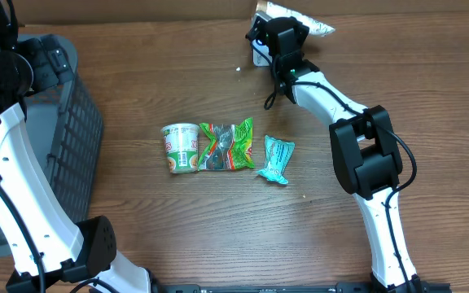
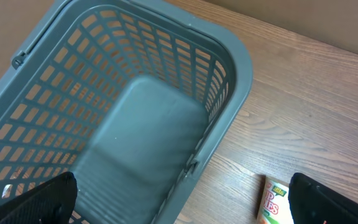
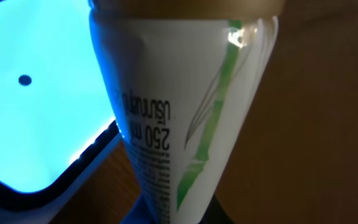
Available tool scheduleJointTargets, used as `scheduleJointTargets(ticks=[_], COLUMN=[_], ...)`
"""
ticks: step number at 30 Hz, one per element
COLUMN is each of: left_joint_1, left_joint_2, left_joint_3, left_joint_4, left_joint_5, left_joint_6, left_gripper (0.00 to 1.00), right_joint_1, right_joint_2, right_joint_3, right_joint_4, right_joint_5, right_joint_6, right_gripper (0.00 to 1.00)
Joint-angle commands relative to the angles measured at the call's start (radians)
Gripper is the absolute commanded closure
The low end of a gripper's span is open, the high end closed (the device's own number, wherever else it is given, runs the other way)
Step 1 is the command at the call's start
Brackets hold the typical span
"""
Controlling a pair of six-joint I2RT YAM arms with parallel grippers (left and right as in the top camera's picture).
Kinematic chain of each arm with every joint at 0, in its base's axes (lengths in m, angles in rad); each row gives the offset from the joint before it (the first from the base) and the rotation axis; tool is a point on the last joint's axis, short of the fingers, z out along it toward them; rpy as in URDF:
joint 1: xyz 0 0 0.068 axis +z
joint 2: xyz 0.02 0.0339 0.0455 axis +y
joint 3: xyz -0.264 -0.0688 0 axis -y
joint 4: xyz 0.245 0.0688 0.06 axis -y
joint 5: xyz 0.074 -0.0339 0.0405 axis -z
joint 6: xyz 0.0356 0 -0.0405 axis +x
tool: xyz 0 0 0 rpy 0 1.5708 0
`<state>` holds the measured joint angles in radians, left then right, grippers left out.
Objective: Scan the item barcode
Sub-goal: 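Move the tube to the right table edge and release it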
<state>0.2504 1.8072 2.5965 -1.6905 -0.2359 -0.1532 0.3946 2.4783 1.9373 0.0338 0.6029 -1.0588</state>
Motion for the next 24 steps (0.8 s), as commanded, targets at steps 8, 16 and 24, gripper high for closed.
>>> scheduleJointTargets(ticks=[8, 16, 24], left_joint_1=[0.0, 0.0, 0.0], left_joint_2=[0.004, 0.004, 0.004], left_joint_3=[0.002, 0.002, 0.002], left_joint_4=[0.001, 0.001, 0.001], left_joint_5=[0.001, 0.001, 0.001], left_joint_6=[0.015, 0.015, 0.015], left_gripper=[0.0, 0.0, 0.0], right_joint_1=[-0.005, -0.267, -0.715], right_joint_2=[-0.463, -0.74, -0.664], right_joint_3=[0.028, 0.027, -0.208], right_joint_4=[-0.64, -1.255, -1.133], right_joint_5=[-0.23, -0.608, -0.728], right_joint_6=[0.727, 1.435, 1.727], right_gripper=[0.96, 0.96, 0.96])
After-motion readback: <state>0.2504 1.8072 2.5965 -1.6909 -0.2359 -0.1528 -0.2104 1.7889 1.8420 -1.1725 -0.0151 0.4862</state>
